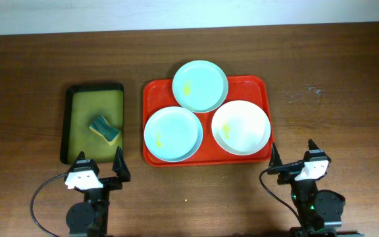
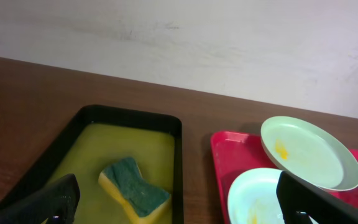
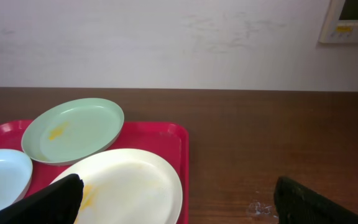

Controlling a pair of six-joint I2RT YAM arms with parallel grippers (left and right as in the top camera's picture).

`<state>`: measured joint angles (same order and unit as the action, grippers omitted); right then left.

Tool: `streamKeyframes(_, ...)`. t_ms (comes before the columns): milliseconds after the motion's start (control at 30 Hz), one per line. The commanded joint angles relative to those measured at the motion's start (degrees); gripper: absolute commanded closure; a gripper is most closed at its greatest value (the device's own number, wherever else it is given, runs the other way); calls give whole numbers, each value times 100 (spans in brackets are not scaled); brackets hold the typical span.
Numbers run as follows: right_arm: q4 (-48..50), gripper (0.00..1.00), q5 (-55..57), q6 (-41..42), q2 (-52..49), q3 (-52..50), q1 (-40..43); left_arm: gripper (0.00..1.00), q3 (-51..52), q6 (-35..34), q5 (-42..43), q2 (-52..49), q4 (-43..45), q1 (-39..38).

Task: Clean dirty plates on tray and stack at the side
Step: 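Reach the left gripper down and grasp the yellow-green sponge in the water tray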

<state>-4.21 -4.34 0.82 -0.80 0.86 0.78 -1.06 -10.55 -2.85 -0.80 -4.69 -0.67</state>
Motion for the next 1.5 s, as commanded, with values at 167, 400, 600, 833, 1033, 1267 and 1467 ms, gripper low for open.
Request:
streamKeyframes(167,4,1,46,-20,61,-55,37,0,55,33,4,50,11,35)
streamKeyframes(400,4,1,46,-20,59,-55,37,1,55,33,4,50,11,35)
streamKeyframes(600,4,1,46,-20,61,-55,37,1,55,33,4,50,11,35)
streamKeyframes(833,4,1,46,-20,59,-55,37,1,55,33,4,50,11,35)
streamKeyframes(1033,4,1,46,-20,61,-55,37,1,55,33,4,50,11,35)
streamKeyframes(1267,4,1,46,-20,61,-55,37,1,55,33,-107,50,33,35)
streamKeyframes(1467,4,1,46,-20,61,-55,37,1,52,28,205,50,741,35)
